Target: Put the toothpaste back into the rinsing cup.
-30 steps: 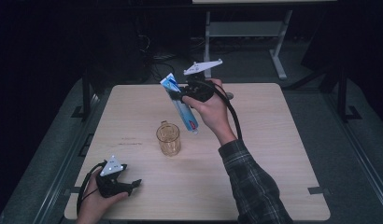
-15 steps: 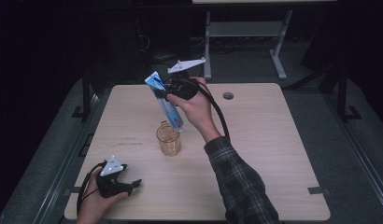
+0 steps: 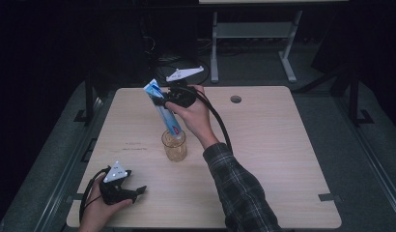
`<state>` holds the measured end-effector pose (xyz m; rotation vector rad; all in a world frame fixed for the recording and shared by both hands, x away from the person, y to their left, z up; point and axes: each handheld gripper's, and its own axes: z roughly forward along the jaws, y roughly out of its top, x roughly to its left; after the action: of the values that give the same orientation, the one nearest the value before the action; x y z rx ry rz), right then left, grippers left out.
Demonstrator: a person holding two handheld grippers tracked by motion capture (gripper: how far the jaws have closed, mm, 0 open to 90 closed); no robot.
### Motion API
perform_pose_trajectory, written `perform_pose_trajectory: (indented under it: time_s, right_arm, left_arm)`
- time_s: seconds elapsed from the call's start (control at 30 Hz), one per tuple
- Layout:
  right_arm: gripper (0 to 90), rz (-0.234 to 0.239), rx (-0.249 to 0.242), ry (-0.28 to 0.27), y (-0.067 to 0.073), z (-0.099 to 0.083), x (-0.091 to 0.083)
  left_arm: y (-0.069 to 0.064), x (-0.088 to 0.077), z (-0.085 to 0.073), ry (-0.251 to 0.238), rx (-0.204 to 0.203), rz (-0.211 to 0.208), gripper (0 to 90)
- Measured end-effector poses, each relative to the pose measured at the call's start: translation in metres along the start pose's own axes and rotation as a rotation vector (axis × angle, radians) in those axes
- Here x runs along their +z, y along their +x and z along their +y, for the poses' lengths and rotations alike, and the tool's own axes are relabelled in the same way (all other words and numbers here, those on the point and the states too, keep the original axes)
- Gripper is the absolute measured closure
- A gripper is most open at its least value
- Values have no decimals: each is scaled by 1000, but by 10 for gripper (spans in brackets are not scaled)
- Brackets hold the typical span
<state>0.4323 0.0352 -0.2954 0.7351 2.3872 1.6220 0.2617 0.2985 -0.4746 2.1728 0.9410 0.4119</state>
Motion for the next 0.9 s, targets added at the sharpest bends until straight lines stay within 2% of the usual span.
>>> perform_pose_trajectory:
  time_s: [0.27, 0.9]
  right_arm:
    - [728, 11, -1, 18, -3, -18, 7]
    - [723, 29, -4, 111, -2, -55, 21]
  left_arm:
    - [0, 0, 0, 1, 2, 0, 137]
    - [0, 0, 0, 3, 2, 0, 137]
